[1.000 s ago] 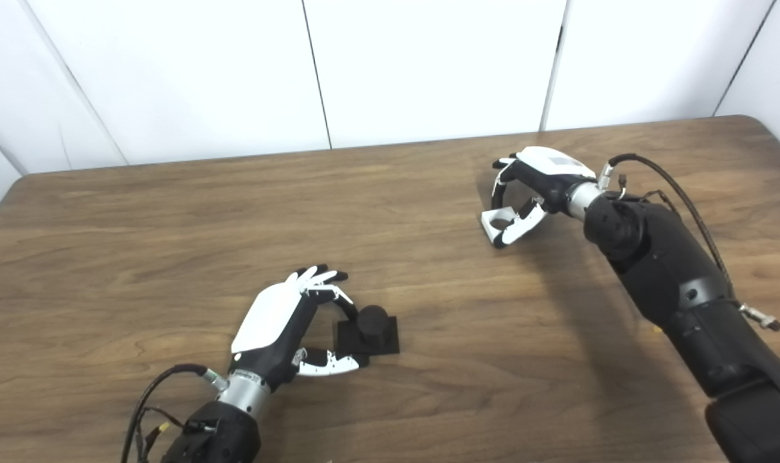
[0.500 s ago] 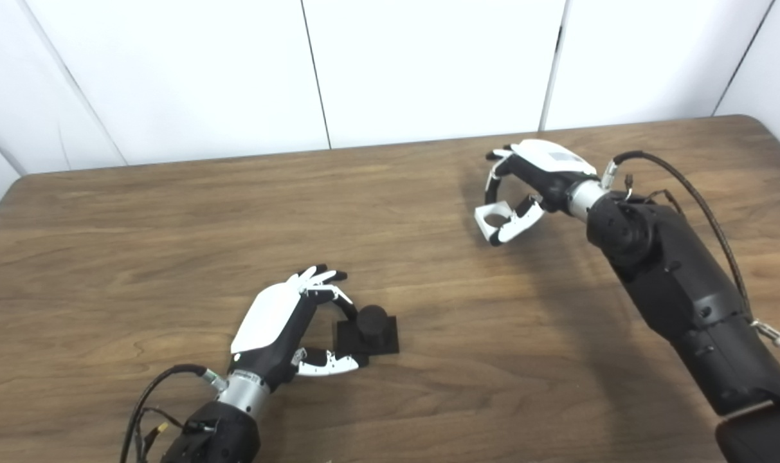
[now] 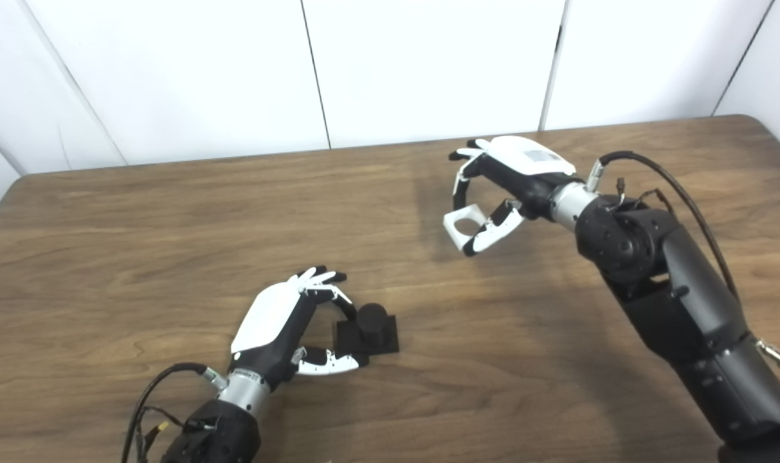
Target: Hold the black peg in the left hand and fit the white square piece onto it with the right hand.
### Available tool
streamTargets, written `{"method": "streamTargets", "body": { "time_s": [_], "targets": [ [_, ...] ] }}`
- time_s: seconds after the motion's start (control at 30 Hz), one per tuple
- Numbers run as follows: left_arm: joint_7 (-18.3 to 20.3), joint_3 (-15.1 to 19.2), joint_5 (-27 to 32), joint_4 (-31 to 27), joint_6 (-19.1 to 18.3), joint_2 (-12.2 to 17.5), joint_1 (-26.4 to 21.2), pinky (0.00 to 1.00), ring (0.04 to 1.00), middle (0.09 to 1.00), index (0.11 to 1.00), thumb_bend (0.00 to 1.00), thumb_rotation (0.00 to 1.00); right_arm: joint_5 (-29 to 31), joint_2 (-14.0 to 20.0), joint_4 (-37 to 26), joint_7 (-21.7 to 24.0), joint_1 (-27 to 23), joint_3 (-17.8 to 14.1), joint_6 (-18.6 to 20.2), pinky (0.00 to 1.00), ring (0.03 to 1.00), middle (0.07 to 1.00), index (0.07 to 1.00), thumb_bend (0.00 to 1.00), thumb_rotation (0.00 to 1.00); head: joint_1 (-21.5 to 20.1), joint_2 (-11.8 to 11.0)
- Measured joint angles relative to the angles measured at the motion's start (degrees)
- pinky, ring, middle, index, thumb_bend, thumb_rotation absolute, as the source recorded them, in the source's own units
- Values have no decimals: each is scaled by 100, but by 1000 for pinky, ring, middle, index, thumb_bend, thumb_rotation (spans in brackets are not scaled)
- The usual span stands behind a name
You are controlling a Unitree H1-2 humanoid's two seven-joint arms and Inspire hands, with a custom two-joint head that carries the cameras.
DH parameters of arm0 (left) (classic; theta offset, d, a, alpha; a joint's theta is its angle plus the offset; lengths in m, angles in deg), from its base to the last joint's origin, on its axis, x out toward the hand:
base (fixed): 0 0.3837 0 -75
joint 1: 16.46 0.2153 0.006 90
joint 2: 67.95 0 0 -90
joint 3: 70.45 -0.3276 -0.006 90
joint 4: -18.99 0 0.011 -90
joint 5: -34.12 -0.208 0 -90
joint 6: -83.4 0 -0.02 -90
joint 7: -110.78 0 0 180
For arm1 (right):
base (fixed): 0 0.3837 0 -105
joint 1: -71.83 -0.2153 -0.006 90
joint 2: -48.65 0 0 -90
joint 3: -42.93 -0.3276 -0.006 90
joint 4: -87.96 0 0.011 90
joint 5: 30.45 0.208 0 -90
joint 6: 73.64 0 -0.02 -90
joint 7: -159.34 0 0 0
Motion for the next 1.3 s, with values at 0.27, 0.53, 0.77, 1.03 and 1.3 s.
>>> {"method": "streamTargets", "body": {
  "time_s": [0.27,0.53,0.77,1.03,1.3],
  "targets": [
    [30,-23,-9,3,-24,5,-28,933,945,864,483,518,74,-95,-64,-803,297,63,162,21,1000,1000,934,491,524,155,-9,18],
    [86,-74,-36,7,-110,12,-83,932,950,867,483,518,74,-86,-338,-1353,650,153,282,109,1000,1000,929,490,525,155,17,26],
    [86,-106,-50,6,-170,12,-99,942,954,870,482,518,73,-207,-423,-1630,848,166,430,94,1000,1000,924,490,525,155,18,44],
    [83,-122,-32,7,-172,21,-113,956,959,871,482,519,73,-201,-582,-1788,1016,179,559,16,1000,1000,921,490,524,156,9,44],
    [70,-132,-32,7,-182,19,-114,967,964,872,481,520,71,-286,-688,-1782,1089,197,620,21,1000,1000,927,489,525,155,9,53]
  ]
}}
